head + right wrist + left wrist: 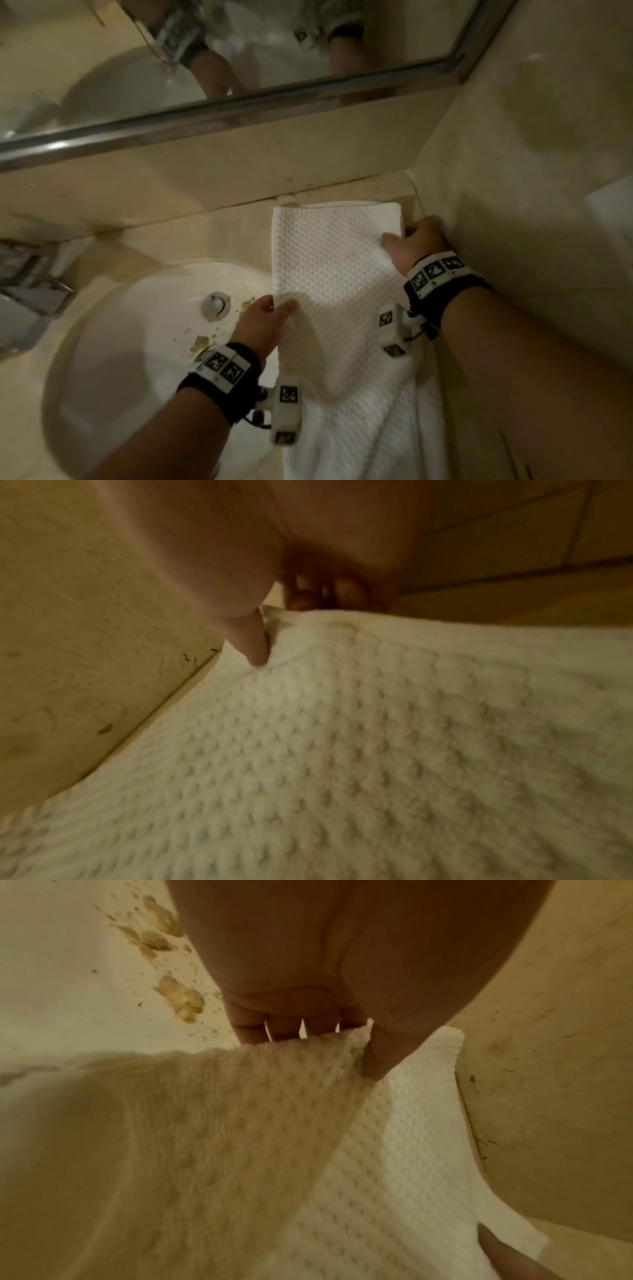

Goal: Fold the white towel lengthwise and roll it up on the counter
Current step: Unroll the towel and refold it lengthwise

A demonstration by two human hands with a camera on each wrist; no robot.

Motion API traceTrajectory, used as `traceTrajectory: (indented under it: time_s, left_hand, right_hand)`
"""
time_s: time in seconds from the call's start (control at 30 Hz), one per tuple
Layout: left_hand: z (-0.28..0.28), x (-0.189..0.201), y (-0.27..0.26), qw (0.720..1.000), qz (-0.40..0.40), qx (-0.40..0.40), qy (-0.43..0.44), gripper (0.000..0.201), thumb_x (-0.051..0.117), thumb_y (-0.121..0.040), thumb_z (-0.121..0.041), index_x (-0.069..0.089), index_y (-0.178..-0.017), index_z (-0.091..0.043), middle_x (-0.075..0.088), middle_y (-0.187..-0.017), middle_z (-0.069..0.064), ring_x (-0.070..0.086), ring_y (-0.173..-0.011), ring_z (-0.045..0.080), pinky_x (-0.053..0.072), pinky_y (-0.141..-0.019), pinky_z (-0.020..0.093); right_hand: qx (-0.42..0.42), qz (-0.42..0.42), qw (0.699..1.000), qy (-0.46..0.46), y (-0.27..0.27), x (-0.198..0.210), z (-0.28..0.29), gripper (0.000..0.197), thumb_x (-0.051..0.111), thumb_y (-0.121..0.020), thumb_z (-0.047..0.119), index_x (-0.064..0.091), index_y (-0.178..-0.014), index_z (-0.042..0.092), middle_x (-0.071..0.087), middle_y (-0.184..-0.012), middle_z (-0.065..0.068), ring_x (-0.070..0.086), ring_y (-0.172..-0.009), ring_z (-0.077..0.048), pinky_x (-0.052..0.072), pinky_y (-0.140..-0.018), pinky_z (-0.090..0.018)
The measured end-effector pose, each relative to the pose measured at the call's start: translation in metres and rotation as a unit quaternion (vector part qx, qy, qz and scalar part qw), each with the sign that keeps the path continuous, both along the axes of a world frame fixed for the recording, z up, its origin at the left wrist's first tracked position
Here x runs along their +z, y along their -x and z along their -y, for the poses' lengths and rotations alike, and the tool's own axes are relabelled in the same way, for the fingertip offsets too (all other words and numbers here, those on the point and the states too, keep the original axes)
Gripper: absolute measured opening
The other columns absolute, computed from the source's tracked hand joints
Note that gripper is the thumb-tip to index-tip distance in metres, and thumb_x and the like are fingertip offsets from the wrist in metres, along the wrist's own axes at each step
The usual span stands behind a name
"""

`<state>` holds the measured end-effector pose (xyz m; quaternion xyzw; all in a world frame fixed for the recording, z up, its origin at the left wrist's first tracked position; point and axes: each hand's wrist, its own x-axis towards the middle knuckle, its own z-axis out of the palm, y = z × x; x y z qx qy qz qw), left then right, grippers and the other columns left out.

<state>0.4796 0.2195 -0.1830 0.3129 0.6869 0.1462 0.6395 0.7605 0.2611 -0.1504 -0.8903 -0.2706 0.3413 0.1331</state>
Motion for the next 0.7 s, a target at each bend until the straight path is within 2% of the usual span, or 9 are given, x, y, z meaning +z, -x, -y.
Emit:
traceTrajectory:
  time_s: [0.13,0.2,0.3,0.33,0.4,0.5,0.57,0.63,0.7]
  left_hand:
    - [-0.005,0.016,-0.002,0.999,0.001,0.004,-0.04,0.013,0.07,-0.094,-0.029,0.076,-0.096,-0.017,0.078,-0.091,0.005,0.073,-0.092,0.031,0.061,-0.082,0.046]
    - [-0.011,0.028,-0.005,0.997,0.008,0.015,-0.069,0.011,0.069,-0.095,-0.027,0.075,-0.095,-0.017,0.077,-0.088,0.004,0.071,-0.089,0.028,0.059,-0.072,0.039]
    - [-0.025,0.041,-0.008,0.994,0.011,0.046,-0.096,0.019,0.073,-0.085,-0.037,0.076,-0.096,-0.022,0.078,-0.095,0.003,0.073,-0.095,0.03,0.06,-0.084,0.047]
    - [-0.028,0.043,-0.008,0.993,0.011,0.065,-0.102,0.022,0.073,-0.082,-0.038,0.075,-0.099,-0.024,0.078,-0.098,0.004,0.072,-0.098,0.03,0.06,-0.088,0.048]
    - [-0.026,0.043,-0.005,0.99,-0.007,0.087,-0.107,0.027,0.073,-0.087,-0.034,0.068,-0.111,-0.024,0.075,-0.103,0.004,0.071,-0.099,0.026,0.058,-0.085,0.039]
    - [0.001,0.036,0.005,0.992,-0.066,0.069,-0.081,0.033,0.074,-0.089,-0.035,0.063,-0.118,-0.023,0.071,-0.106,0.002,0.068,-0.096,0.02,0.056,-0.085,0.037]
    - [0.029,0.033,0.012,0.992,-0.099,0.037,-0.063,0.025,0.076,-0.088,-0.035,0.065,-0.106,-0.022,0.071,-0.102,0.003,0.067,-0.094,0.021,0.056,-0.085,0.038]
    - [0.057,0.039,0.015,0.99,-0.121,-0.007,-0.065,0.018,0.074,-0.09,-0.031,0.067,-0.098,-0.016,0.07,-0.092,0.004,0.066,-0.087,0.022,0.049,-0.074,0.029]
    - [0.084,0.047,0.016,0.987,-0.124,-0.077,-0.069,0.016,0.072,-0.091,-0.028,0.068,-0.094,-0.013,0.07,-0.088,0.005,0.066,-0.086,0.024,0.041,-0.071,0.026]
  right_hand:
    - [0.013,0.012,0.999,-0.035,-0.007,0.015,-0.006,0.036,0.059,-0.092,0.054,0.063,-0.115,0.026,0.068,-0.109,-0.003,0.063,-0.097,-0.032,0.051,-0.09,-0.04]
    - [0.014,0.048,0.995,-0.082,-0.008,0.025,-0.019,0.037,0.061,-0.09,0.054,0.064,-0.112,0.023,0.068,-0.105,-0.003,0.064,-0.095,-0.03,0.05,-0.082,-0.035]
    - [-0.006,0.058,0.987,-0.149,-0.005,0.035,-0.036,0.044,0.056,-0.086,0.061,0.065,-0.107,0.024,0.07,-0.097,0.0,0.068,-0.087,-0.026,0.053,-0.077,-0.034]
    - [-0.001,0.054,0.985,-0.164,-0.004,0.036,-0.04,0.044,0.052,-0.085,0.062,0.064,-0.11,0.027,0.07,-0.101,0.001,0.069,-0.089,-0.025,0.055,-0.08,-0.035]
    - [0.035,0.056,0.984,-0.166,0.004,0.04,-0.035,0.04,0.054,-0.091,0.05,0.06,-0.124,0.029,0.066,-0.12,0.001,0.065,-0.104,-0.023,0.051,-0.088,-0.03]
    - [0.039,0.049,0.982,-0.178,0.014,0.04,-0.002,0.038,0.058,-0.093,0.028,0.055,-0.13,0.02,0.061,-0.126,-0.002,0.06,-0.111,-0.021,0.045,-0.087,-0.024]
    - [0.002,0.017,0.985,-0.173,0.025,0.034,0.037,0.025,0.057,-0.093,0.027,0.056,-0.118,0.022,0.063,-0.11,0.001,0.062,-0.097,-0.021,0.045,-0.075,-0.024]
    - [-0.007,-0.01,0.99,-0.141,0.035,0.027,0.084,0.013,0.056,-0.094,0.029,0.056,-0.106,0.026,0.062,-0.092,0.006,0.06,-0.081,-0.019,0.041,-0.064,-0.023]
    - [0.003,-0.014,0.994,-0.112,0.046,0.024,0.133,0.006,0.056,-0.094,0.029,0.056,-0.1,0.026,0.061,-0.089,0.007,0.058,-0.079,-0.018,0.041,-0.066,-0.025]
